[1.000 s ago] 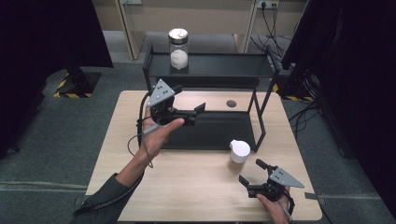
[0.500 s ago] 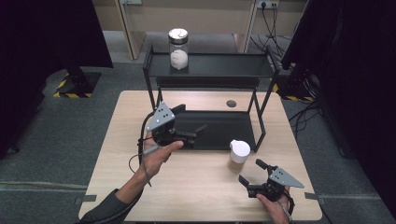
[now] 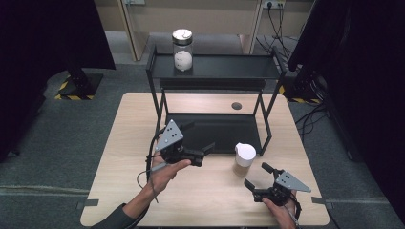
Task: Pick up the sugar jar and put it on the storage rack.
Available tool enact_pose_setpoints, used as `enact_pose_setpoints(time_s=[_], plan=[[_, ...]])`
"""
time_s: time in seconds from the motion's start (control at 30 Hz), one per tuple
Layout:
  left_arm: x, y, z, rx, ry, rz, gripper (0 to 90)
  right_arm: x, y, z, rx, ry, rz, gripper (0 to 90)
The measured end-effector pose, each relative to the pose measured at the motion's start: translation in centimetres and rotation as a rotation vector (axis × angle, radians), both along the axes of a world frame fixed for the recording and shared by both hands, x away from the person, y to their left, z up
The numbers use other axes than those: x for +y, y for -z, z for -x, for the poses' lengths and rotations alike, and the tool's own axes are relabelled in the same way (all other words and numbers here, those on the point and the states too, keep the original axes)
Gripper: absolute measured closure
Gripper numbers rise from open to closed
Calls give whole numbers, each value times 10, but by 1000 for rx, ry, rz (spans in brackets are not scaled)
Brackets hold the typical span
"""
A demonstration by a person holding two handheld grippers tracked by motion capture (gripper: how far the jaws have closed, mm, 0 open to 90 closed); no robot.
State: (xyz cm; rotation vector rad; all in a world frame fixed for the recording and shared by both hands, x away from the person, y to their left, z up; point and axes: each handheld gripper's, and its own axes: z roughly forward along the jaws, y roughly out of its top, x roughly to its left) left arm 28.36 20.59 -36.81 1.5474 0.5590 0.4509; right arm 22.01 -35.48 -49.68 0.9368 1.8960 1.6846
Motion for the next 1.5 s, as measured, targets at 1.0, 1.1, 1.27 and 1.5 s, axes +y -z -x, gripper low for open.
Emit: enact_pose_setpoints(time_s=[1.0, 1.1, 1.27, 1.5], plan=[[4, 64, 21, -30, 53, -17, 3, 0, 0, 0, -1, -1, 2, 5], [6, 71, 23, -31, 58, -20, 3, 0, 0, 0, -1, -1, 2, 5], [9, 81, 26, -17, 69, -17, 3, 0, 0, 0, 0, -1, 2, 4], [13, 95, 31, -23, 67, -7, 2, 0, 0, 0, 0, 0, 0, 5]])
